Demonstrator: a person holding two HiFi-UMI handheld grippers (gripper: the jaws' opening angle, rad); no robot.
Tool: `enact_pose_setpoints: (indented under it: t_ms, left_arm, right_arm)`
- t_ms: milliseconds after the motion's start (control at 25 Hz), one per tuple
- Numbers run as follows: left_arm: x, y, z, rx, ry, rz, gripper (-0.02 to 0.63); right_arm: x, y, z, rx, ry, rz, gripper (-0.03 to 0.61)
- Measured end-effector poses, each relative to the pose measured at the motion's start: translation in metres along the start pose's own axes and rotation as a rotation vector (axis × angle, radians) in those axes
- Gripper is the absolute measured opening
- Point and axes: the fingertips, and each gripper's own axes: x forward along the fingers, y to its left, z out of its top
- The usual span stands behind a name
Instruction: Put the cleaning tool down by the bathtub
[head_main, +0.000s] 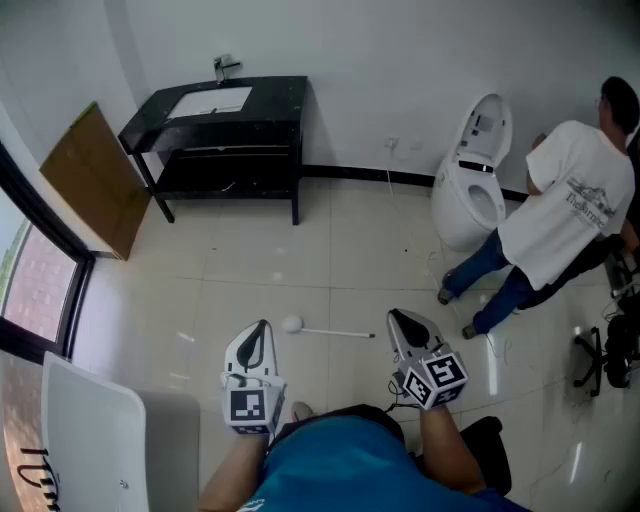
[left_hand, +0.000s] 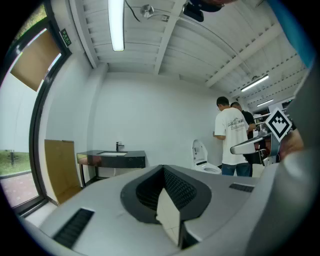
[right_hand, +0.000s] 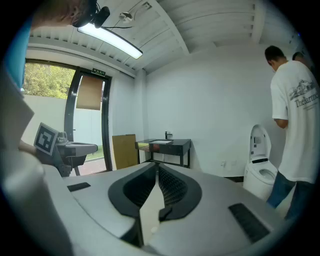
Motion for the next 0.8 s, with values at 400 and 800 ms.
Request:
enact_pose_setpoints:
  t_ms: [400, 800]
  left_arm:
    - [0.008, 0.048, -0.028, 0.012, 0.033, 0.041, -0.008]
    - [0.062, 0.052, -0.071, 0.047, 0.167, 0.118, -0.008]
  right_arm:
    - [0.066, 0.026, -0.044, -0.091, 0.104, 0.134, 0.113]
    - [0.132, -0.003, -0.098, -0.108, 0.248, 0.297, 0.130]
